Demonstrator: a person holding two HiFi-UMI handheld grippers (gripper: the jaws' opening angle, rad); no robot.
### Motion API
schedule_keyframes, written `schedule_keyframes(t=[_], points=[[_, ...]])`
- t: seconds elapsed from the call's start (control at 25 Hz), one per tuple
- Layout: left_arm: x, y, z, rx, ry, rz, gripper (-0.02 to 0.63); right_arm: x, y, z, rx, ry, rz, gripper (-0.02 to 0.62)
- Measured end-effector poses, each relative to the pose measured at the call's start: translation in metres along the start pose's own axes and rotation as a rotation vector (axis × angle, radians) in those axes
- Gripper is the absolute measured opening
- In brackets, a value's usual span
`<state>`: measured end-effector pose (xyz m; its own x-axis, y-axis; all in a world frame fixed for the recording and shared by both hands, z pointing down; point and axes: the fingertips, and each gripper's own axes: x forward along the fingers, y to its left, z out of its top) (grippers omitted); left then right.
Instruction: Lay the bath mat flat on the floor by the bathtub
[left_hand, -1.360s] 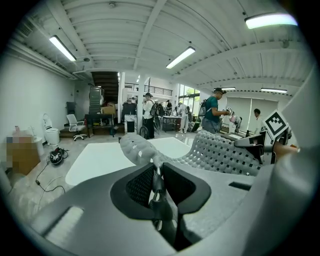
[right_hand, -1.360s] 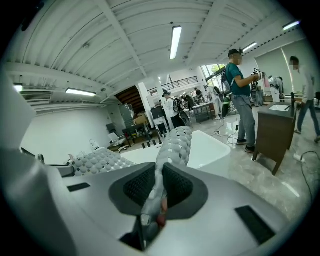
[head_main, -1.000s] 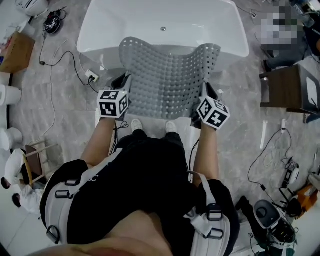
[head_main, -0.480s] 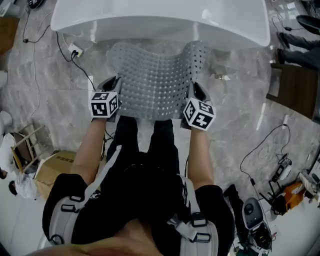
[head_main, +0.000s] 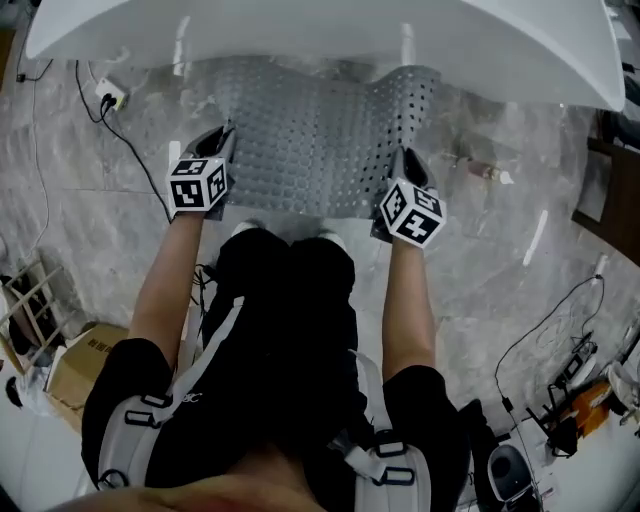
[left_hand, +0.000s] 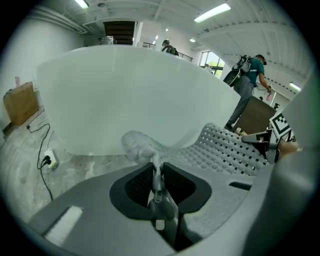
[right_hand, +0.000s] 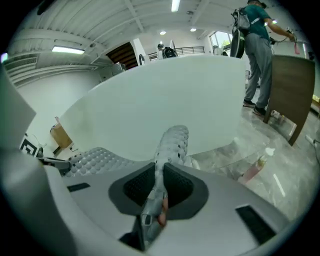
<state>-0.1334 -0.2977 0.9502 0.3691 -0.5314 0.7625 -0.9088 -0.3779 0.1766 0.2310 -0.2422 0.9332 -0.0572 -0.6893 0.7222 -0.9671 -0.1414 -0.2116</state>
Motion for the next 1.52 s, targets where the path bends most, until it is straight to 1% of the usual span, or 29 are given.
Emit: schedule_keyframes(t=[0.12, 0.2, 0.28, 0.36, 0.44, 0.56, 0.72, 0.8, 0.84, 0.92, 1.0, 1.04, 1.08, 1.12, 1.16, 1.24, 1.36, 1.44, 1.52], points=[[0.07, 0.023, -0.033, 0.013, -0.018, 0.007, 0.072, 0.068, -0.02, -0.038, -0.057, -0.042, -0.033, 0.055], [0.11, 0.036, -0.054, 0.024, -0.02, 0.016, 0.075, 0.108, -0.031, -0.064, -0.094, -0.045, -0.055, 0.055], [0.142, 0.049, -0.074, 0.039, -0.012, 0.027, 0.077, 0.141, -0.038, -0.091, -0.116, -0.018, -0.075, 0.057], [0.165, 0.062, -0.096, 0.041, 0.018, 0.043, 0.081, 0.165, -0.044, -0.119, -0.124, 0.039, -0.097, 0.057], [0.18, 0.077, -0.123, 0.016, 0.085, 0.069, 0.087, 0.181, -0.048, -0.151, -0.097, 0.134, -0.106, 0.058], [0.192, 0.089, -0.166, -0.033, 0.216, 0.128, 0.097, 0.193, -0.059, -0.19, -0.04, 0.282, -0.095, 0.06], [0.206, 0.099, -0.202, -0.01, 0.325, 0.185, 0.097, 0.203, -0.078, -0.221, -0.08, 0.455, -0.126, 0.06], [0.211, 0.105, -0.21, -0.019, 0.368, 0.182, 0.104, 0.207, -0.081, -0.224, -0.072, 0.503, -0.119, 0.066], [0.212, 0.107, -0.21, -0.031, 0.375, 0.173, 0.111, 0.206, -0.081, -0.221, -0.061, 0.506, -0.114, 0.072], [0.21, 0.108, -0.204, -0.04, 0.353, 0.162, 0.117, 0.202, -0.081, -0.21, -0.04, 0.468, -0.109, 0.082], [0.202, 0.11, -0.189, -0.029, 0.288, 0.177, 0.121, 0.193, -0.081, -0.194, -0.045, 0.386, -0.114, 0.135], [0.195, 0.112, -0.176, -0.022, 0.24, 0.196, 0.126, 0.186, -0.077, -0.183, -0.07, 0.339, -0.11, 0.137], [0.185, 0.113, -0.158, -0.014, 0.182, 0.216, 0.117, 0.178, -0.069, -0.168, -0.111, 0.286, -0.099, 0.127], [0.171, 0.112, -0.135, -0.006, 0.121, 0.224, 0.038, 0.167, -0.057, -0.149, -0.156, 0.229, -0.081, 0.05], [0.152, 0.105, -0.108, 0.003, 0.064, 0.214, 0.005, 0.151, -0.041, -0.126, -0.193, 0.171, -0.056, 0.006], [0.101, 0.077, -0.049, 0.007, -0.03, 0.143, 0.005, 0.107, 0.0, -0.071, -0.217, 0.064, 0.005, 0.006], [-0.003, 0.02, 0.043, -0.043, -0.129, 0.005, 0.004, 0.011, 0.054, 0.022, -0.18, -0.058, 0.057, 0.006], [-0.08, -0.012, 0.108, -0.046, -0.185, -0.039, 0.003, -0.06, 0.087, 0.089, -0.153, -0.131, 0.07, 0.006], [-0.16, -0.038, 0.176, -0.026, -0.249, -0.06, 0.003, -0.133, 0.119, 0.157, -0.135, -0.216, 0.079, 0.005]])
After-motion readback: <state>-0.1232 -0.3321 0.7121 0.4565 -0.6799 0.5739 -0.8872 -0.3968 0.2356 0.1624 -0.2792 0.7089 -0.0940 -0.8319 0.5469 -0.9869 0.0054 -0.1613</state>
